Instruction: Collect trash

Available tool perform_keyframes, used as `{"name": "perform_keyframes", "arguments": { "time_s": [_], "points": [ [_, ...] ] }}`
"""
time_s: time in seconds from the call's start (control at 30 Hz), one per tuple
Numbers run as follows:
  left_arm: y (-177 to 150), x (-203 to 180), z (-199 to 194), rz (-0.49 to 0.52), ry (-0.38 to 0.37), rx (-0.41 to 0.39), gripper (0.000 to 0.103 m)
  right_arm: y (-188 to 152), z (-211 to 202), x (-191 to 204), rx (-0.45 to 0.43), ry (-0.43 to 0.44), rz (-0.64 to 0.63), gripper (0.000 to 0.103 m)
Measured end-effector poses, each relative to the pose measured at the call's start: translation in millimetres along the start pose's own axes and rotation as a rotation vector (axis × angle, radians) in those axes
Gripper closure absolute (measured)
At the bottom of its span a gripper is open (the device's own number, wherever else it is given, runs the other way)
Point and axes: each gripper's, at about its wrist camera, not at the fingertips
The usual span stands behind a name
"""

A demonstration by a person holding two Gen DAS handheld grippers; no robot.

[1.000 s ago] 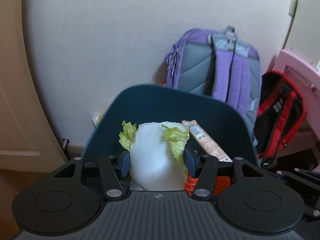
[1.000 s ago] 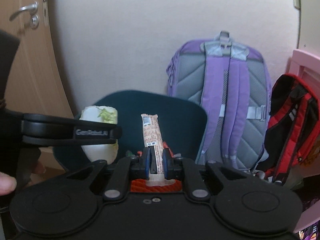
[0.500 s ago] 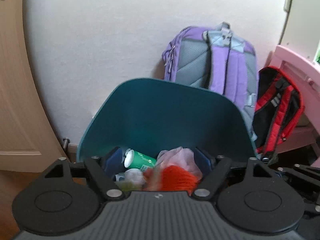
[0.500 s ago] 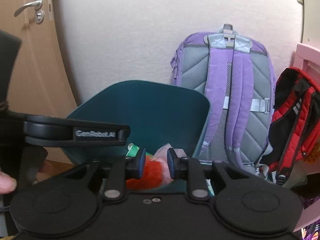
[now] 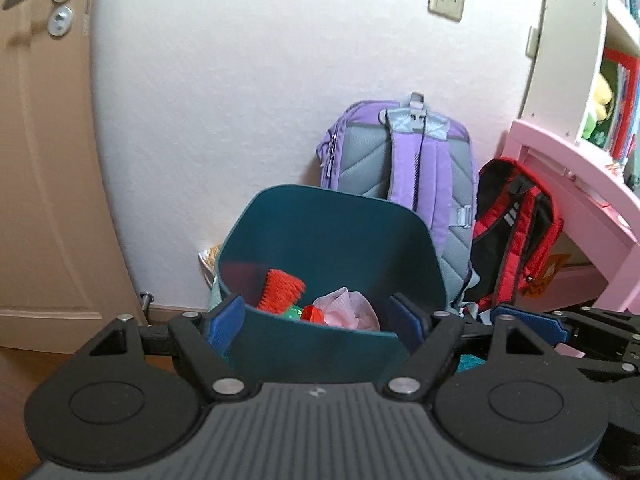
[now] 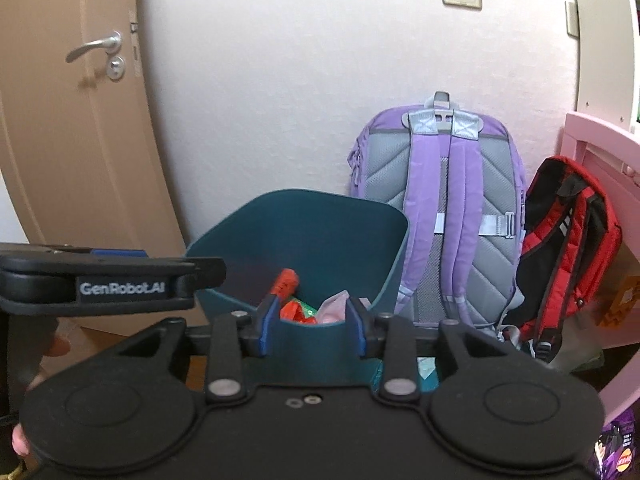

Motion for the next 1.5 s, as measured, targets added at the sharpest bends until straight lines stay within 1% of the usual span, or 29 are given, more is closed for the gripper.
{"name": "perform_keyframes", "arguments": {
  "time_s": [0.17,0.3,0.37,0.43,0.5,0.57,0.63,0.7,0.73,0.8,0.87,1.0,1.07,1.3,1.5],
  "points": [
    [-18,-3,-42,0.026,0.005,-0.064,0.024,-10,-27,10,-0.037,0.005,-0.023,0.062],
    [-35,-3,-70,0.037,0.02,-0.092,0.024,-20,-45,15,-0.065,0.007,-0.033,0.056],
    [-44,-2,-81,0.042,0.022,-0.104,0.024,-24,-52,16,-0.073,0.016,-0.028,0.056],
    [-51,0,-91,0.044,0.024,-0.115,0.024,-29,-60,18,-0.085,0.023,-0.029,0.051],
    [-58,1,-100,0.056,0.031,-0.13,0.022,-32,-68,21,-0.103,0.03,-0.03,0.043],
    [-65,2,-108,0.071,0.037,-0.146,0.022,-36,-75,23,-0.117,0.041,-0.028,0.039],
    [-70,1,-113,0.079,0.04,-0.151,0.019,-39,-81,25,-0.131,0.057,-0.026,0.035],
    [-75,2,-119,0.075,0.053,-0.159,0.016,-42,-87,27,-0.148,0.06,-0.024,0.027],
    [-77,3,-121,0.072,0.057,-0.162,0.015,-43,-89,28,-0.157,0.063,-0.024,0.024],
    [-80,5,-124,0.066,0.053,-0.162,0.013,-44,-93,29,-0.172,0.065,-0.024,0.017],
    [-82,7,-126,0.06,0.045,-0.159,0.012,-46,-96,30,-0.183,0.066,-0.027,0.014],
    [-86,10,-130,0.051,0.047,-0.163,0.005,-49,-101,30,-0.211,0.069,-0.024,0.002],
    [-87,10,-133,0.048,0.045,-0.168,0.004,-50,-103,30,-0.221,0.066,-0.029,0.0],
    [-88,8,-143,0.047,0.06,-0.204,0.004,-50,-108,30,-0.231,0.059,-0.038,0.0],
    [-88,10,-153,0.033,0.043,-0.229,0.003,-51,-115,30,-0.248,0.049,-0.031,0.0]
  ]
}}
Point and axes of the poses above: each gripper's, at about its wrist camera, not at the fingertips, and z roughly the way its jaws point, x to its left, y to its top, and after that the axes turned 6 degrees about -z, right-handed
